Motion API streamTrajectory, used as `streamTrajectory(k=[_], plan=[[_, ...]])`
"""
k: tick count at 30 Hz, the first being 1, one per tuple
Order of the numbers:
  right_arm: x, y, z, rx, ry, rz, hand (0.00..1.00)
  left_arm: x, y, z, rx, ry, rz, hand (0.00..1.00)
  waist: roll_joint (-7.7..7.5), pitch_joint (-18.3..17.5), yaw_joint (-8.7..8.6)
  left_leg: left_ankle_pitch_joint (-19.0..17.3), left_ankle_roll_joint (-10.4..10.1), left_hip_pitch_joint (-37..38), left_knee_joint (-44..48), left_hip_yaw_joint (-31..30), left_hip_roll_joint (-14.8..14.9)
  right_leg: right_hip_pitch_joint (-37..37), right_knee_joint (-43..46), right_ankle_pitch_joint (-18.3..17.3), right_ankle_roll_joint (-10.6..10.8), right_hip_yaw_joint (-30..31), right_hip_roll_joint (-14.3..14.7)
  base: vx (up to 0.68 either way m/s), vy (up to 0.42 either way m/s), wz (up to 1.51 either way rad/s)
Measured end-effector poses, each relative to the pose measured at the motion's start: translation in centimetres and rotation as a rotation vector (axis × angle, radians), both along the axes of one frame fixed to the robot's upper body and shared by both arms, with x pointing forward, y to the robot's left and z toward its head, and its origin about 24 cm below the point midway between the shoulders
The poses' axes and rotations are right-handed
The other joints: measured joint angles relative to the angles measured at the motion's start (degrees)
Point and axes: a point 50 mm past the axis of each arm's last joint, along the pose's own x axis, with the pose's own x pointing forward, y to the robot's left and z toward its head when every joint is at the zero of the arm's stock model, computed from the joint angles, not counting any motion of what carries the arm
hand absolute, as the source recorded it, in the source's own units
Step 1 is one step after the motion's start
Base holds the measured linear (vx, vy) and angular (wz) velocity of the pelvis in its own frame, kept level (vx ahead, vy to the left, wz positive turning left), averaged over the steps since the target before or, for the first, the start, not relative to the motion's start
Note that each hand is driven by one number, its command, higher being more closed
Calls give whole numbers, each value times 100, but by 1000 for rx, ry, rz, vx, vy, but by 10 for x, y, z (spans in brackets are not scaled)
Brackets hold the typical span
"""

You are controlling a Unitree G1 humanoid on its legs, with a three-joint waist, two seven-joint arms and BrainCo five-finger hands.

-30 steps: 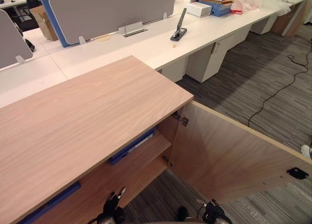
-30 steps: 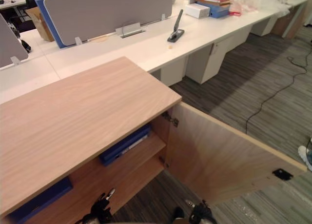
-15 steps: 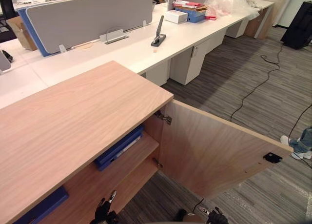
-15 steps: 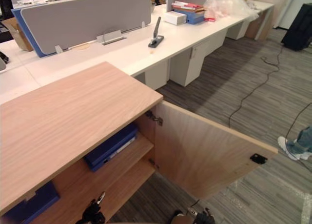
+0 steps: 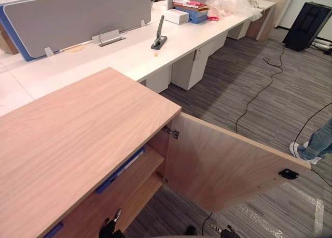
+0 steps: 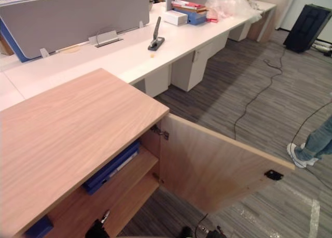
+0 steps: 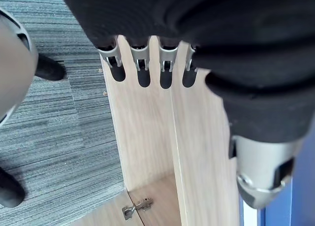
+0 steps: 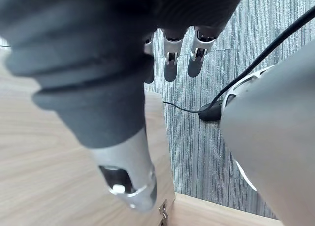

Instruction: Walk over to the cabinet, pick up the folder, carry it to the office cabinet, place the folder inside the office cabinet, then close the office cabinet door

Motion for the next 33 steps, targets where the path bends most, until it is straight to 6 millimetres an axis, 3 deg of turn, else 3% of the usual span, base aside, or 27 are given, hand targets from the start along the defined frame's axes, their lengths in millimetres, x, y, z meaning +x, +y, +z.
streamTrajectory(k=[4, 6, 8, 10, 12, 15, 19, 25, 26, 27, 29, 30, 31, 32, 33], plan=[[1, -2, 0, -7, -4, -2, 0, -6, 0, -1, -1, 19, 16, 0, 36, 105, 65, -385, 122, -208, 951, -243, 131, 37, 2, -13, -25, 326, 83, -49, 29, -44], [1, -5, 1, -19, -13, 2, 0, -8, -1, -2, -7, 19, 31, 0, 49, 131, 150, -608, 124, -415, 1416, -782, 127, -127, 41, 13, -26, 651, 184, -121, 63, -75], [5, -6, 2, -30, -27, 14, 0, -9, -2, -2, -9, 22, 31, 0, 158, 105, 96, -877, 118, -429, 1376, -989, 127, -322, 80, 69, -26, 775, 273, -129, 89, -55], [7, -7, 3, -33, -35, 17, 0, -6, -3, -2, -8, 16, 24, 0, 168, 102, 21, -1062, 74, -422, 1057, -988, 94, -474, 65, 182, 2, 775, 264, -112, 105, -9], [6, -4, 2, -24, -31, 16, 0, -5, 0, -1, 2, 13, 23, 0, 102, 100, 39, -1016, 117, -450, 975, -929, -54, -536, 6, 274, -21, 786, 143, -79, 118, -12], [6, -5, 4, -34, -40, 22, 0, -4, -3, -1, 9, 21, -19, 0, 156, 54, -8, -886, 109, -266, 670, -876, -195, -522, 7, 368, 40, 803, 33, -6, 95, -4], [10, -8, 5, -47, -48, 54, 0, 4, -9, -1, 3, 6, -53, 0, 213, 45, -46, -786, 49, -165, 511, -850, -202, -530, 12, 391, 73, 806, 56, 43, 36, -5], [13, -8, 6, -49, -52, 61, 0, 9, -12, -1, 5, 12, -98, 0, 240, 80, -53, -739, 125, 28, 569, -500, -287, -708, 411, 363, 32, 867, 53, -58, 27, -31], [15, -8, 6, -49, -59, 60, 0, 9, -11, -1, 8, 9, -94, 0, 213, 120, -50, -735, 142, 27, 580, -356, -325, -900, 737, 164, -226, 578, -12, -157, -14, -45], [16, -9, 7, -50, -61, 60, 0, 9, -11, -1, 8, 9, -92, 0, 216, 125, -55, -736, 146, 26, 576, -341, -331, -938, 792, 118, -278, 560, -25, -144, -18, -24], [25, -12, 10, -65, -93, 62, 0, 5, -10, -1, 5, 19, -79, 0, 306, 200, -75, -732, 202, 35, 433, -299, -217, -1251, 1811, -655, -622, -411, -451, -92, 0, -3], [25, -13, 11, -67, -94, 59, 0, 4, -10, -1, 6, 19, -75, 0, 294, 203, -75, -726, 196, 35, 436, -286, -219, -1306, 2046, -684, -637, -472, -542, -71, -26, 5], [23, -15, 11, -71, -93, 43, 0, -1, -8, -2, 10, 30, -69, 0, 275, 195, -79, -715, 174, 121, 433, -293, -224, -1337, 2902, -934, -581, -602, -827, -8, -96, 4], [20, -15, 10, -71, -85, 41, 0, -9, -6, -2, 14, 44, -56, 0, 236, 155, -75, -717, 130, 200, 400, -280, -253, -1280, 3251, -1372, -433, -791, -999, -1, -134, -2], [19, -14, 10, -66, -83, 42, 0, -9, -5, -2, 19, 42, -54, 0, 171, 157, -46, -707, 96, 235, 357, -252, -291, -1255, 3200, -1465, -247, -865, -1003, 37, -166, -22]])
